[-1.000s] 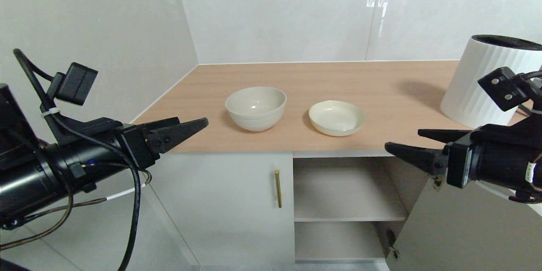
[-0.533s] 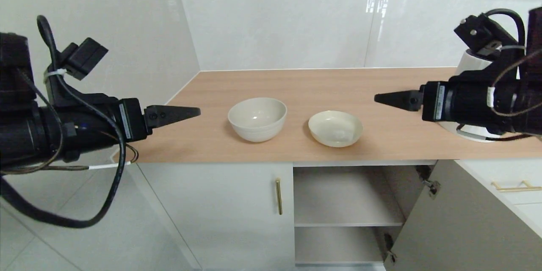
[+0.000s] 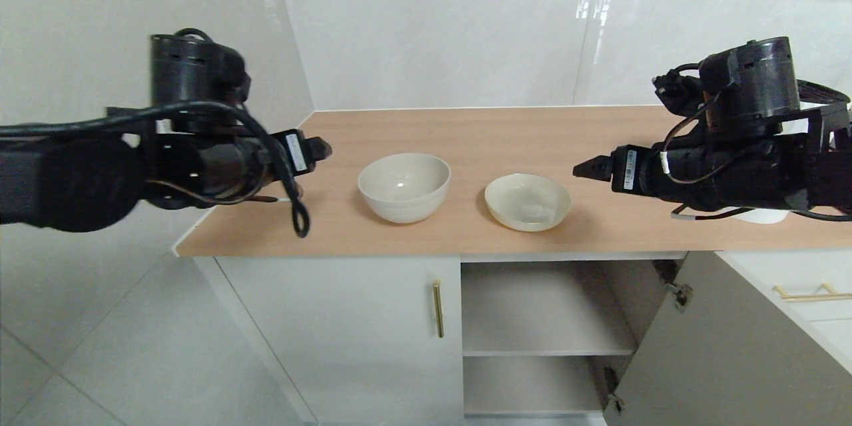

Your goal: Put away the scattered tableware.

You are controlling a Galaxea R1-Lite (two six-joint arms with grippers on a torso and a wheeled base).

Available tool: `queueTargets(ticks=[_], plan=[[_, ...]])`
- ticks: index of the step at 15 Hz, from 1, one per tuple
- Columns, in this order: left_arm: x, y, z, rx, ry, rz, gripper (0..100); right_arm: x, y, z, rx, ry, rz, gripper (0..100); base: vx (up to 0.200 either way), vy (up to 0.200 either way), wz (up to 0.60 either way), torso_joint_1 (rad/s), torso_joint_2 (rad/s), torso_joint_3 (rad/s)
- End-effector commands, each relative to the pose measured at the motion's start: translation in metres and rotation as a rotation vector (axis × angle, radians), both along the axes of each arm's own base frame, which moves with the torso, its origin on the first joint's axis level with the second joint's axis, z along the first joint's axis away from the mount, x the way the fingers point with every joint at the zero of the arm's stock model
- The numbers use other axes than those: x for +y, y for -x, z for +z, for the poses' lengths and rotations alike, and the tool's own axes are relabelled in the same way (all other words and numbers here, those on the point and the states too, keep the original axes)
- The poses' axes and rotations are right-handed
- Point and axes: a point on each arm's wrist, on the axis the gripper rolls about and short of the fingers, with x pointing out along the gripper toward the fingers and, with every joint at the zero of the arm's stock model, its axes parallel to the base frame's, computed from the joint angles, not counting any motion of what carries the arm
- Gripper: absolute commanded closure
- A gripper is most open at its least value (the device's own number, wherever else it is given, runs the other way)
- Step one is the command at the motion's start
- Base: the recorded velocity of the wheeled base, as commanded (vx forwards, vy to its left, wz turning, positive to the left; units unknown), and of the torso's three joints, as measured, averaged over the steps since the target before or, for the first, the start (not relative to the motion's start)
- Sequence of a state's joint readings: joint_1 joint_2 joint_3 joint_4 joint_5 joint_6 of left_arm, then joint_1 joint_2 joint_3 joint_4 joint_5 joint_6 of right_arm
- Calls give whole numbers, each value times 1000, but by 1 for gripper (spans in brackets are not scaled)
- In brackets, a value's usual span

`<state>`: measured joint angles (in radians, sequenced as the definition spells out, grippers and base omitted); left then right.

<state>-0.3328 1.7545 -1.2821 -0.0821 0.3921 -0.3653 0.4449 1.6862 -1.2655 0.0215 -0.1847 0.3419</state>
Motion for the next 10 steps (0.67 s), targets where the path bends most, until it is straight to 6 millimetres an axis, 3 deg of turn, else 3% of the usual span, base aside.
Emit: queueTargets(ticks=[1,5,10], plan=[[-33,-35,-34,38,-31,22,0,2,-3,-5,14,8,-2,0,0,0,0,0,0,0],[-33,-23,-24,61,78,-120,0,3,-6,-11,29,16,-2,0,0,0,0,0,0,0],[-38,-38,-51,169,67,-151,0,2,-4,-6,7,6,-5,0,0,0,0,0,0,0]])
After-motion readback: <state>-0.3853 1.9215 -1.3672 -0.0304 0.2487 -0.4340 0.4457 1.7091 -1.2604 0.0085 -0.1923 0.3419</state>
